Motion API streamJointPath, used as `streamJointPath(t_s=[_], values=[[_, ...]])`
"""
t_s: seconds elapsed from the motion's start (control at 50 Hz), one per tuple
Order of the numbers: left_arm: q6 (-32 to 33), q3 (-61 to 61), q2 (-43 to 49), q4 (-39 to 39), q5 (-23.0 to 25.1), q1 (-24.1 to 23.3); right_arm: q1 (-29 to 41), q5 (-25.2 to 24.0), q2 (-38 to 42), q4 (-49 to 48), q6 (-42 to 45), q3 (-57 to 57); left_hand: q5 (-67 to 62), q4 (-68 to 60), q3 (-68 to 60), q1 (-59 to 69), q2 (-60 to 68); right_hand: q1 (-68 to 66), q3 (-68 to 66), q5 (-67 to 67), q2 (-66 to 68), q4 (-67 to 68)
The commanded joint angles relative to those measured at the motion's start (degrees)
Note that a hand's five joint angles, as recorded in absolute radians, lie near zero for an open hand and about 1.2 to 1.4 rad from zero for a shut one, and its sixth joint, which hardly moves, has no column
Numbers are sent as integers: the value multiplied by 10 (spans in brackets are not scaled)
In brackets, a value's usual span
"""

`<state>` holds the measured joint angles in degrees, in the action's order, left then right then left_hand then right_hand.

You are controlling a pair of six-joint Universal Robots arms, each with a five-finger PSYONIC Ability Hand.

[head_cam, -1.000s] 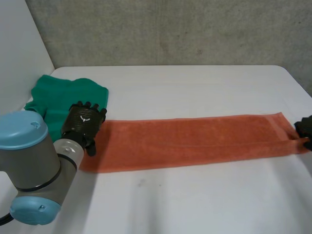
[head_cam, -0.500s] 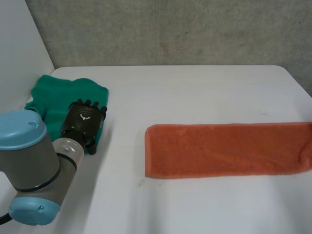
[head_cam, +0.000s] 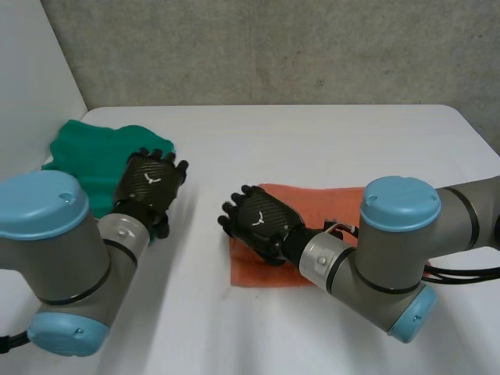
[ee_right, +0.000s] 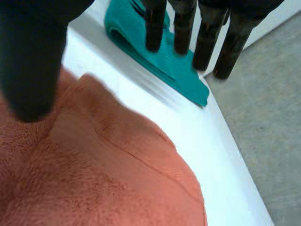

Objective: Fold the laundry.

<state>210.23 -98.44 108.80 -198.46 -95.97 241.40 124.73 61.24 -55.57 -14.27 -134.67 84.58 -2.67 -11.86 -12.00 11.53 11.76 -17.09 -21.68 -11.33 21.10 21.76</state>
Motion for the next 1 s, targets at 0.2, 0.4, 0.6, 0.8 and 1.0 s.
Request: streamJointPath(t_s=[0.2, 0.4, 0.6, 0.8, 1.0], values=[[4, 117, 96, 1, 36, -123, -236, 58, -119, 109, -145, 116, -1, -9, -7, 12, 10, 71, 117, 113, -111, -118], [9, 154, 182, 34, 112, -149, -324, 32, -129, 92, -67, 199, -172, -180, -179, 184, 181, 71, 117, 113, -111, -118], [9, 178, 206, 36, 85, -143, -329, 31, -136, 82, -72, 218, -255, -263, -261, 266, 264, -32, 14, 10, -8, -14], [16, 203, 238, 42, 60, -140, -339, 32, -154, 55, -70, 249, -345, -354, -352, 357, 354, -85, -39, -42, 45, 38], [50, 200, 248, 51, 38, -139, -346, 34, -154, 48, -70, 255, -631, -639, -638, 643, 640, -90, -44, -47, 50, 43]])
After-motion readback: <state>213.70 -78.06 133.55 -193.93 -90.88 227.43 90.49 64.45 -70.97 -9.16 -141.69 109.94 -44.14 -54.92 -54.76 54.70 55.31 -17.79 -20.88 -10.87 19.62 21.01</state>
